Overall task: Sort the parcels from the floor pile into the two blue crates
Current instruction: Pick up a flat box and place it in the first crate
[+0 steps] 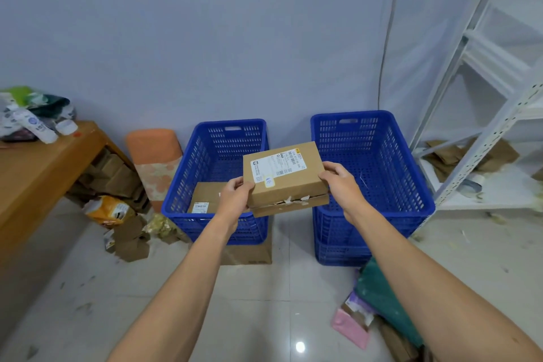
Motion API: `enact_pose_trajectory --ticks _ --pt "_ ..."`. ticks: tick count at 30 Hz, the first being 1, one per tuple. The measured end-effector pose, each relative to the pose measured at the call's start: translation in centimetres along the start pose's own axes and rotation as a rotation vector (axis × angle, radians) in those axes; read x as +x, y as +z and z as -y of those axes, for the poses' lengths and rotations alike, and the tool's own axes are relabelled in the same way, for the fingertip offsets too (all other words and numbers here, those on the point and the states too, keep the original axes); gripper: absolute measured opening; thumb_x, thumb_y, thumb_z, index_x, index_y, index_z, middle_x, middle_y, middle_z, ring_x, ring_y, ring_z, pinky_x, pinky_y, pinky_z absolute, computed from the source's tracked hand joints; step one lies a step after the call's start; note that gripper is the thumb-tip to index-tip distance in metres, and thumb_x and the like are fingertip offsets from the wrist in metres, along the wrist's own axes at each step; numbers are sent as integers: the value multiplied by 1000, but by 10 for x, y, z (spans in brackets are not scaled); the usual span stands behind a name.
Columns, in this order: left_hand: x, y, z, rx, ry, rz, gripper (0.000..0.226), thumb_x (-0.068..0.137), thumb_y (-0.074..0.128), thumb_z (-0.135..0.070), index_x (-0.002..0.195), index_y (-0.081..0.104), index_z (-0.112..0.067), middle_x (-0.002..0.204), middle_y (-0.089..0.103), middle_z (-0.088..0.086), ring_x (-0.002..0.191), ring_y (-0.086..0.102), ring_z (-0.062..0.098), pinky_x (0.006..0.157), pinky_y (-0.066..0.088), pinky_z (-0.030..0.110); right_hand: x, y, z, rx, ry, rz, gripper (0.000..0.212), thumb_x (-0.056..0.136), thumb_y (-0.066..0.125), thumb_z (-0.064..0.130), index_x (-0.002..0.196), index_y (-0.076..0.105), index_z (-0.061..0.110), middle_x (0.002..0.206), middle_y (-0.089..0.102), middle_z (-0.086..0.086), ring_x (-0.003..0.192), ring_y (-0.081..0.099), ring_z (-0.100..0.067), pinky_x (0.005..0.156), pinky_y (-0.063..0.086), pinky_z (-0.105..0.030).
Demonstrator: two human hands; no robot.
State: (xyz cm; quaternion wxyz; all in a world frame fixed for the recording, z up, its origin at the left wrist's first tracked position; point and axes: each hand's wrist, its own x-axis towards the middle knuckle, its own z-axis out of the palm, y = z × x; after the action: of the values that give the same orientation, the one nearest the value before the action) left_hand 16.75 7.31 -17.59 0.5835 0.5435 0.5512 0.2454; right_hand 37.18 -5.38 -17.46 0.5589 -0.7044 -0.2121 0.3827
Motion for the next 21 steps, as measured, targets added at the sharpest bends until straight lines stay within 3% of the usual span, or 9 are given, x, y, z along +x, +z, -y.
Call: enact_pose_trajectory --ticks 5,9,12,16,21 --pt "10 6 6 -16 -11 -49 36 97 59 -28 132 55 -20 131 58 1 111 60 16 74 54 29 19 3 -1 -19 6 43 35 98 52 22 133 56 25 128 58 5 119 52 -15 99 45 -34" --pt "27 5 10 -60 -57 -62 42 98 58 -26 138 50 -16 121 61 -2 101 61 10 87 58 39 38 19 3 -37 6 62 36 98 52 23 133 55 30 129 54 6 117 51 -12 89 42 -29" --pt "50 1 9 -93 -74 -70 51 98 58 -25 144 40 -17 121 59 -3 95 62 8 80 58 37 60 38 10 -32 15 81 38 98 51 22 135 53 30 126 54 4 108 52 -9 77 41 -25" --pt "91 -14 10 -100 -120 -35 60 98 58 -26 152 31 -26 132 61 0 108 65 17 79 59 36 97 68 16 -63 40 98 38 96 51 22 132 55 34 125 58 5 106 56 -9 77 45 -26" --pt "171 -39 2 -136 -169 43 66 98 60 -26 154 26 -29 121 66 0 102 69 20 73 61 39 150 114 32 -118 80 77 38 99 48 22 134 52 36 121 58 7 101 55 -4 72 40 -22"
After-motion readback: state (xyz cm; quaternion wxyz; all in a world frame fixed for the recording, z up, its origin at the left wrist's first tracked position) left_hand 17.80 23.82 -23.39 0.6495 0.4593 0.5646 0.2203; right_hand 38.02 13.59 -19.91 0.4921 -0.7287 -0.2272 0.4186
